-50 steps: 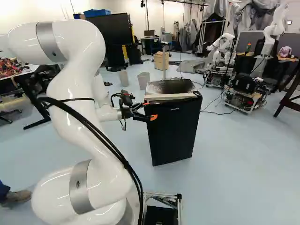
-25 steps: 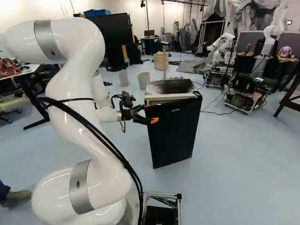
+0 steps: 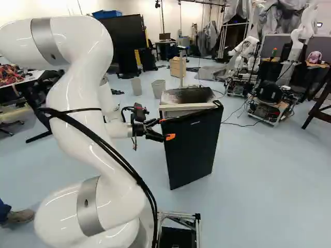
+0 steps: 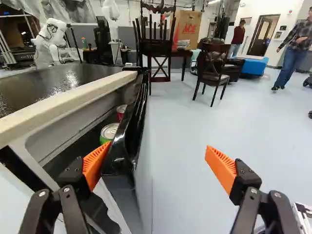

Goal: Grab a drink from the fridge

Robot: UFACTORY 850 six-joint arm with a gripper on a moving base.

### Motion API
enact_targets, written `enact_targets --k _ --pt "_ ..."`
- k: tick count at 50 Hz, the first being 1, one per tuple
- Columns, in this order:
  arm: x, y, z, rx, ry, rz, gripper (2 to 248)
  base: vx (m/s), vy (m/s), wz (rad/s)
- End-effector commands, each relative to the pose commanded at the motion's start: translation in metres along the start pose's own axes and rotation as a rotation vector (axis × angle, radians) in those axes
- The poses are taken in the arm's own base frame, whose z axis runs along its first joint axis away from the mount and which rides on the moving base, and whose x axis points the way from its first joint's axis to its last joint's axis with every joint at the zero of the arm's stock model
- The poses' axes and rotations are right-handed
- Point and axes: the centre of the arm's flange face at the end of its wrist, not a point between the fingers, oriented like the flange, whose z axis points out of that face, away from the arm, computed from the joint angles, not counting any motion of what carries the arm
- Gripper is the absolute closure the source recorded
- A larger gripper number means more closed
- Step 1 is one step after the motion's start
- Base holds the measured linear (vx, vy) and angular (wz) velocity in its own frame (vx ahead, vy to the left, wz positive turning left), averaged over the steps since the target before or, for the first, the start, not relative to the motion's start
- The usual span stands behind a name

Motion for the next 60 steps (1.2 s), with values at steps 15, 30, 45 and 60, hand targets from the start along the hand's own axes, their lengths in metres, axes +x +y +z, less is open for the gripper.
enact_targets --k 15,30,45,60 --pt "-0.002 0.019 -0.002 -0.029 -0.002 -0.018 3 0.0 0.0 0.0" --pt "-0.003 0.037 -0.001 -0.068 -0.004 -0.034 3 0.0 0.0 0.0" --pt "-0.004 0.054 0.003 -0.114 -0.005 -0.046 3 0.0 0.0 0.0" --pt "-0.005 0.071 0.006 -0.161 -0.006 -0.059 3 0.0 0.0 0.0"
